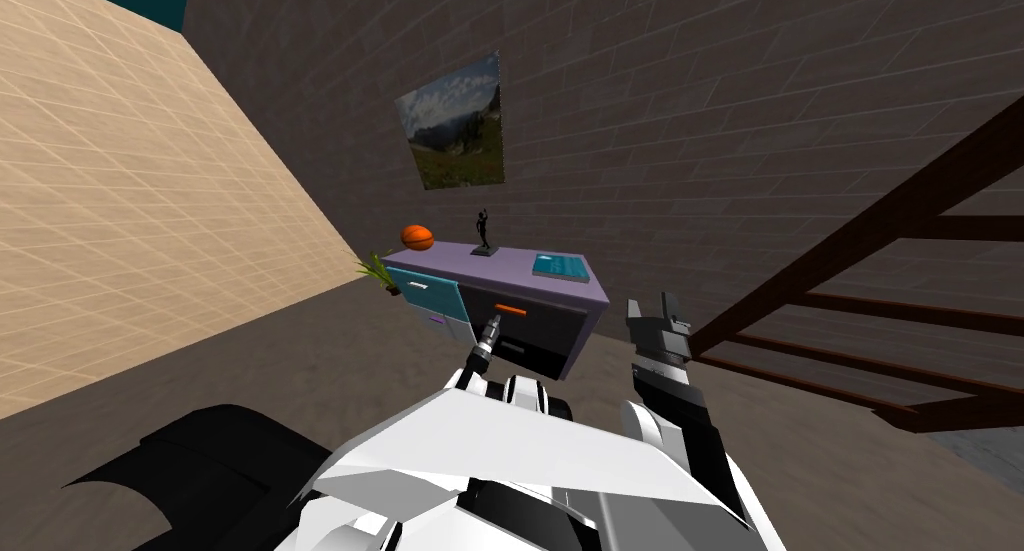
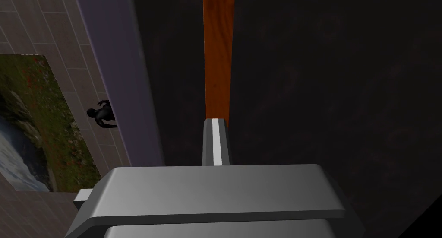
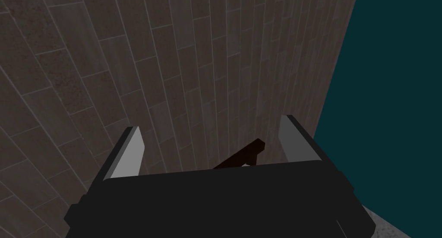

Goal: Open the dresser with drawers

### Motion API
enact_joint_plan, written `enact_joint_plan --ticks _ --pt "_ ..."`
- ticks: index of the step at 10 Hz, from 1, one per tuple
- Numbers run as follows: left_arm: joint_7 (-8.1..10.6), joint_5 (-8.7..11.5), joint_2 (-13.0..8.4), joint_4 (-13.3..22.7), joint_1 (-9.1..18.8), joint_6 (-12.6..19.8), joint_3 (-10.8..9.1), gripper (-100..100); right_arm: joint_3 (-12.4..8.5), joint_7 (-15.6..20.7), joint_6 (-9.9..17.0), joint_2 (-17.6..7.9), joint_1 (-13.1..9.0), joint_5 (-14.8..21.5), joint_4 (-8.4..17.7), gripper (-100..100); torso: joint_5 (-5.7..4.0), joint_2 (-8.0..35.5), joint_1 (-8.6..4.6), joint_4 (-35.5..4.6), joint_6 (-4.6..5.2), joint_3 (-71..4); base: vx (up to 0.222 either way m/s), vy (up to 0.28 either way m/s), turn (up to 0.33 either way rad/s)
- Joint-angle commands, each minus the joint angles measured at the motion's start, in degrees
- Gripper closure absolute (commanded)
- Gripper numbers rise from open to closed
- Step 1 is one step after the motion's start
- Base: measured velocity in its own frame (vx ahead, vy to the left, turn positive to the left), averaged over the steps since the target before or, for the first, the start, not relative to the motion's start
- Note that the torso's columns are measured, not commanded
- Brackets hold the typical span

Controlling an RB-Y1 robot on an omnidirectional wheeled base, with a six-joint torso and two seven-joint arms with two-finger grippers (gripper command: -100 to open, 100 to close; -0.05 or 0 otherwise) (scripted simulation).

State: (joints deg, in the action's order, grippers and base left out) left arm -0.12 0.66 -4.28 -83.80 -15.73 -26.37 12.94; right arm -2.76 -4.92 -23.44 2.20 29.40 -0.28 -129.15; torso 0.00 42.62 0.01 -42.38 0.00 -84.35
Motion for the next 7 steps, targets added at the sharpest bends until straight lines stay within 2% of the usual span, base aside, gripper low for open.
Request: enact_joint_plan --ticks 1,2,3,7 --pt "0.09 -0.06 -0.38 -1.58 -1.08 0.33 0.54 100 0.00 0.00 0.00 0.00 0.00 0.00 0.00 0 0.00 -0.13 -0.01 0.04 0.00 -0.08 -0.196 0.034 0.023" --pt "0.08 -0.04 -0.31 -1.22 -0.81 0.28 0.40 100 0.00 0.00 0.00 0.00 0.00 0.00 0.00 0 0.01 -0.33 0.04 0.09 0.00 -0.20 -0.087 0.019 0.001" --pt "0.12 0.02 -2.05 -1.30 -0.71 0.19 0.37 -100 0.00 0.00 0.00 0.00 0.02 0.00 0.00 0 0.00 -0.71 -0.03 0.19 0.00 -0.42 0.011 -0.001 -0.014" --pt "0.28 0.34 -1.85 1.06 0.71 0.07 -0.33 -100 -0.01 0.00 -0.01 0.00 0.06 0.00 -0.01 0 -0.01 -0.56 -0.06 0.16 0.00 -0.35 0.158 -0.019 -0.016"
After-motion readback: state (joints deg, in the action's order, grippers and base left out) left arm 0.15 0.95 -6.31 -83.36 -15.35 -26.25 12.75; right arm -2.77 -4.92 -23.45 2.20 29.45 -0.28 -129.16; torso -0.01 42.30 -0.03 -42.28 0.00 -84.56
